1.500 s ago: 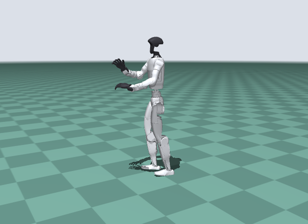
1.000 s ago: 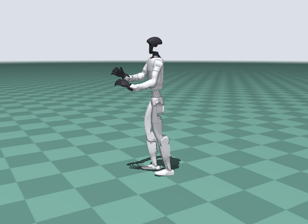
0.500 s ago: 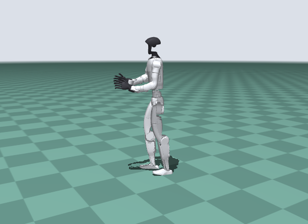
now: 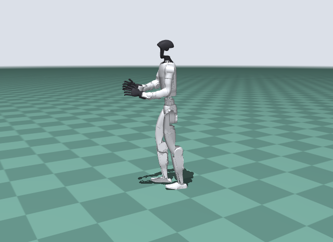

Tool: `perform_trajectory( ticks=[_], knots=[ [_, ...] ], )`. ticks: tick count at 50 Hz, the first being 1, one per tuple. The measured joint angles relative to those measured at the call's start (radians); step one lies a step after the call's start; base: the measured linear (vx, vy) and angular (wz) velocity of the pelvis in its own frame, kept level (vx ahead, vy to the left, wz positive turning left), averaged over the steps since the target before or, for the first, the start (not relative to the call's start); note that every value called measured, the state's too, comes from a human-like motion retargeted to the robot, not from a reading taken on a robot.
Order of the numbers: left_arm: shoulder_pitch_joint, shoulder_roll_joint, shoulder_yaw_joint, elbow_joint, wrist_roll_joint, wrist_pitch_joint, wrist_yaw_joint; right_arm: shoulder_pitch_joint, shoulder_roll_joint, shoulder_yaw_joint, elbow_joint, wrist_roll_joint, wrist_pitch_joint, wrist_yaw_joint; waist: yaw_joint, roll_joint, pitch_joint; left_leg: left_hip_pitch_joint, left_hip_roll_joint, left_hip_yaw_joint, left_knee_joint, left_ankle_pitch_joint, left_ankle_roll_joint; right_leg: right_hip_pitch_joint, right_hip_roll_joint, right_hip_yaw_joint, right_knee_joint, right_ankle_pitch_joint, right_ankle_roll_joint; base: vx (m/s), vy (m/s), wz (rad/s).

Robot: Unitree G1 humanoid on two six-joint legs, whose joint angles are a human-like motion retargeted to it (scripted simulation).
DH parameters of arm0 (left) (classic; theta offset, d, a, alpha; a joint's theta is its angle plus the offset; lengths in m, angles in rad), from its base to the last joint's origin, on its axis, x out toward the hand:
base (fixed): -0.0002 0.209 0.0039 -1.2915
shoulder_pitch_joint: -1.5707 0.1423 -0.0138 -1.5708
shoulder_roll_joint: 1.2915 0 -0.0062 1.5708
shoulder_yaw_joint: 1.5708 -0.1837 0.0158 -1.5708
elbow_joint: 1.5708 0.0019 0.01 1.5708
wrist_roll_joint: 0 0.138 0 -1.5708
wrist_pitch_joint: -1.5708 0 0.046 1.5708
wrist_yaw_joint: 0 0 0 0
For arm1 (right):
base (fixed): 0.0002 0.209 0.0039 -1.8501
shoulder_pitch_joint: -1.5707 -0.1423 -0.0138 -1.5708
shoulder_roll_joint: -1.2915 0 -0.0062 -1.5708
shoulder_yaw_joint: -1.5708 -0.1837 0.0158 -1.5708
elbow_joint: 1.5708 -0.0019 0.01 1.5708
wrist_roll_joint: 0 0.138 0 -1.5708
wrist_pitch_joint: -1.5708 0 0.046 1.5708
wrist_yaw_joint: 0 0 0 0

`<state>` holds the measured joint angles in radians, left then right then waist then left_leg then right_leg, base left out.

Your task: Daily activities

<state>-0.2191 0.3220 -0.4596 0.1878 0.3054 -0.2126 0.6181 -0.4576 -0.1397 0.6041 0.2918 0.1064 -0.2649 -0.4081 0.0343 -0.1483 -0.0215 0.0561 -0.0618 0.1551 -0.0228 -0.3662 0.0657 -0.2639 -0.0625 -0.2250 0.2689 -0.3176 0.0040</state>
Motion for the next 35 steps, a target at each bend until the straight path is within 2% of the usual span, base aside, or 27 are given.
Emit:
perform_trajectory(
  ticks=[30, 35],
  knots=[
    [0.061, 0.064, -0.007, -0.035, 0.034, 0.004, -0.069, 0.051, -0.038, 0.035, 0.032, -0.049, 0.024, 0.037, -0.02, 0.008, 0.015, 0.011, 0.007, -0.001, -0.006, 0.005, -0.023, 0.011, -0.006, -0.031, 0.006, -0.012, 0.031, 0.0, 0.0, 0.0],
    [0.089, 0.088, -0.001, -0.05, 0.037, 0.007, -0.102, 0.041, -0.042, 0.045, 0.013, -0.061, 0.027, 0.055, -0.021, 0.004, 0.023, -0.002, 0.018, 0.006, 0.017, -0.005, -0.022, 0.003, -0.018, -0.05, 0.022, -0.02, 0.019, 0.03, -0.06, -0.04]
  ],
)
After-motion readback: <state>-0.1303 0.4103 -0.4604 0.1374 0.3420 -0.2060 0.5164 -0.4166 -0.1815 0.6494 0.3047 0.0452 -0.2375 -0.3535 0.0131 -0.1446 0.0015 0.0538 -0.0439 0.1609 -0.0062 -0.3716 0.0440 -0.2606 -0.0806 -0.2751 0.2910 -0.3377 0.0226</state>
